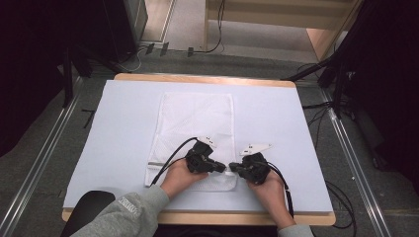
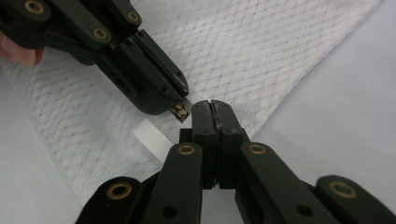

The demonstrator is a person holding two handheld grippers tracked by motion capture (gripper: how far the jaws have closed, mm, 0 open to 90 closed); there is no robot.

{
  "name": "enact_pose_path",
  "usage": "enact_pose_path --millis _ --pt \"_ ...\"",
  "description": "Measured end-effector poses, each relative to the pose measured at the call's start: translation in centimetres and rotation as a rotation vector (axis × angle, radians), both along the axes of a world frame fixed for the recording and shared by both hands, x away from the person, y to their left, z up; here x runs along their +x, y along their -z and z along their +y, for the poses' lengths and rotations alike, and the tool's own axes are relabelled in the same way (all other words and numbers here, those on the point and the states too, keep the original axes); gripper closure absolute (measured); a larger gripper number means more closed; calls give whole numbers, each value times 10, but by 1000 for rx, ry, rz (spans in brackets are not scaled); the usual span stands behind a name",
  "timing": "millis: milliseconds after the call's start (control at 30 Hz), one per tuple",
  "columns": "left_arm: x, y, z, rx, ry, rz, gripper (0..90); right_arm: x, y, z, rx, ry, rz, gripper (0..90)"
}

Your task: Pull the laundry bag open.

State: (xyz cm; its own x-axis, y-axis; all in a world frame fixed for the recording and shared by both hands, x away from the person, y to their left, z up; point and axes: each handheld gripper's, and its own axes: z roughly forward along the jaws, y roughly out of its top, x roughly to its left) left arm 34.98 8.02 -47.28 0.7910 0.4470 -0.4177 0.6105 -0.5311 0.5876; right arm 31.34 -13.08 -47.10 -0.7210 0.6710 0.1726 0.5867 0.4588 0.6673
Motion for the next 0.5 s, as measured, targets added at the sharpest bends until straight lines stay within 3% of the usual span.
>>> enact_pose_path --millis 133,233,500 --pt "2 -2 1 8 -3 8 878 0 1 -1 11 -6 -6 900" --pt "4 -2 3 10 3 24 879 -1 2 0 -4 -22 -35 900" --pt "12 -4 10 -10 -8 118 881 -2 2 0 -5 -31 -51 900"
